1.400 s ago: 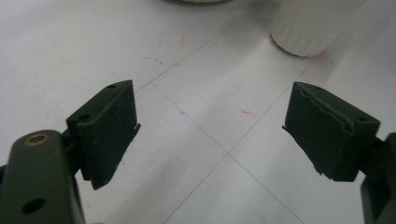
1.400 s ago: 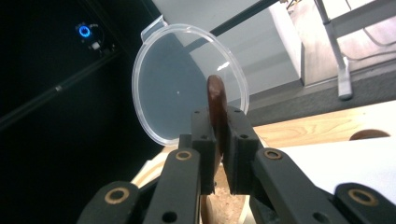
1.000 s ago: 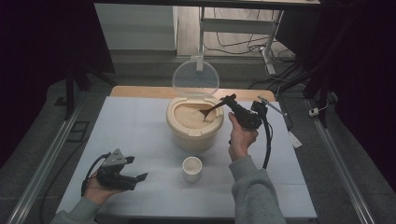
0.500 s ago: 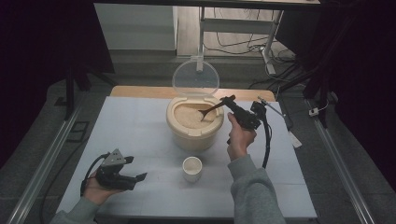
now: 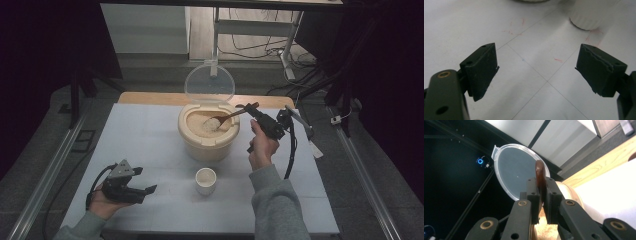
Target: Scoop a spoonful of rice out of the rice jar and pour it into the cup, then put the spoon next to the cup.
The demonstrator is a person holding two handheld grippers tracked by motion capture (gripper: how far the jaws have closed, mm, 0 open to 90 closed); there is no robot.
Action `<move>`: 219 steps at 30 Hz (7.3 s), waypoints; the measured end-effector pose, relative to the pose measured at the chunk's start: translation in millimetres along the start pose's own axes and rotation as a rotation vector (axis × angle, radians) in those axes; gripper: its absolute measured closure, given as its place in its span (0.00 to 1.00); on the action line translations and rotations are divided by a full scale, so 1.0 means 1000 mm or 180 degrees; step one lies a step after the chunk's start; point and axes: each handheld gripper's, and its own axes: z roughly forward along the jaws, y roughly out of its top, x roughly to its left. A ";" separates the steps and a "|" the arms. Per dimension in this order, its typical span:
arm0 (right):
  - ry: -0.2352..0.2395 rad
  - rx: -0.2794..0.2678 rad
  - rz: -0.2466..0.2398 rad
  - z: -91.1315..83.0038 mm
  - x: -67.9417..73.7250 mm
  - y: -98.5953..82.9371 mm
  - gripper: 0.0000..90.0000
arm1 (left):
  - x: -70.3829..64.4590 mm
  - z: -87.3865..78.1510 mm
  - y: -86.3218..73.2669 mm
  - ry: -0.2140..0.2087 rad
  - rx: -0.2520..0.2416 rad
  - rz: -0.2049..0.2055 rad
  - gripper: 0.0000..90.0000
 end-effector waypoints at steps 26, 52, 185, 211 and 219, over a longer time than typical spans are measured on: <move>0.0164 -0.0050 0.0085 -0.014 0.006 0.008 0.94 | 0.000 -0.001 0.000 0.0010 0.0006 0.0016 0.19; 0.0182 0.0003 0.0097 -0.022 0.007 0.011 0.94 | 0.000 0.001 -0.001 0.0012 0.0028 0.0015 0.19; 0.0282 0.1886 -0.1786 -0.086 0.002 -0.060 0.93 | 0.003 0.006 -0.010 0.0061 0.0109 -0.0047 0.18; -0.1021 0.2030 -0.2294 -0.021 -0.056 -0.085 0.66 | 0.004 0.008 -0.011 0.0068 0.0146 -0.0057 0.19; -0.1333 0.2000 -0.2424 -0.013 -0.062 -0.095 0.61 | 0.004 0.008 -0.012 0.0072 0.0150 -0.0053 0.19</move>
